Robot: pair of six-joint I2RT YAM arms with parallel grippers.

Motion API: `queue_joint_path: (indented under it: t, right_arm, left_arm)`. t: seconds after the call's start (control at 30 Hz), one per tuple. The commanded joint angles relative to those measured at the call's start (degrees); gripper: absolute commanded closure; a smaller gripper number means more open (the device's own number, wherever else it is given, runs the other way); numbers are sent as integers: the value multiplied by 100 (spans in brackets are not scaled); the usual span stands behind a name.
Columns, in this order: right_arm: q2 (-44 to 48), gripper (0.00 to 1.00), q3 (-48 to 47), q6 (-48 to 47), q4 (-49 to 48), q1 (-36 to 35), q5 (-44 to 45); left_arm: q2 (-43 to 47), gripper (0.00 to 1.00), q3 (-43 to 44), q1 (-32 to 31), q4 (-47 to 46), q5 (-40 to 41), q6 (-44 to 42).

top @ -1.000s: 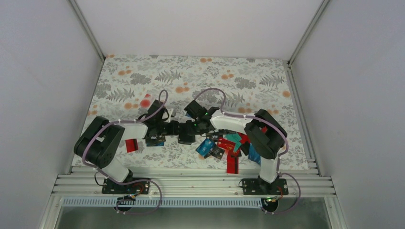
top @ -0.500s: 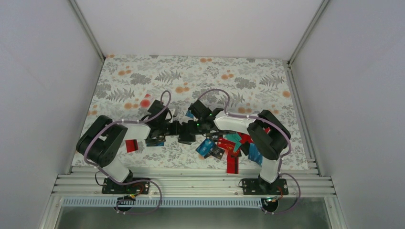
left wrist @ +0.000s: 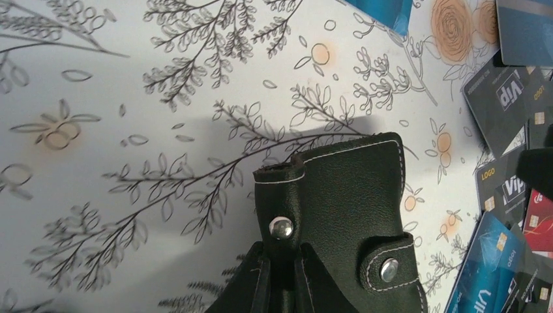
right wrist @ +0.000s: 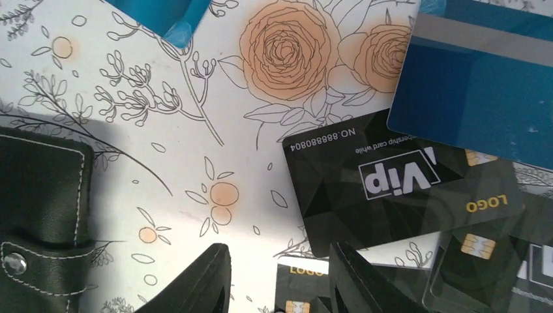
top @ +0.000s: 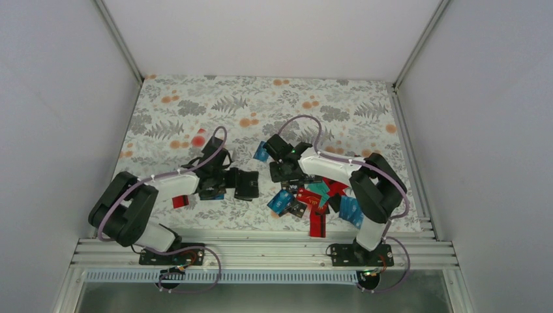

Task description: Put the credit cards into the card holder

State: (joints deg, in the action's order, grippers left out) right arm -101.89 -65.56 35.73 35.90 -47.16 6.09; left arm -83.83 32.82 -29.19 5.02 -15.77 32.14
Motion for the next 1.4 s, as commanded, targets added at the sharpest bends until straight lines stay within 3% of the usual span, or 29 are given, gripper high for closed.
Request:
queue_joint_path:
  t: [0.0, 0.13, 0.23, 1.03, 1.37]
  right_arm:
    - [374, 60, -229, -138, 182, 1, -63]
    - [617, 58, -172, -50, -688, -13, -1843]
    - [550, 59, -213, 236, -1040, -91, -2312]
    - [-763, 68, -302, 767, -1551, -461, -2666]
    - [-758, 80, -26, 856, -1503, -572, -2561]
  left_arm:
    - [345, 98, -43, 25, 649, 167, -27]
    - [616, 98, 62, 26, 816, -26, 97]
    - [723, 98, 142, 25, 907, -125, 203]
    - [996, 98, 486, -103, 1181, -310, 343]
    - [1084, 98, 615, -113, 1295, -239, 331]
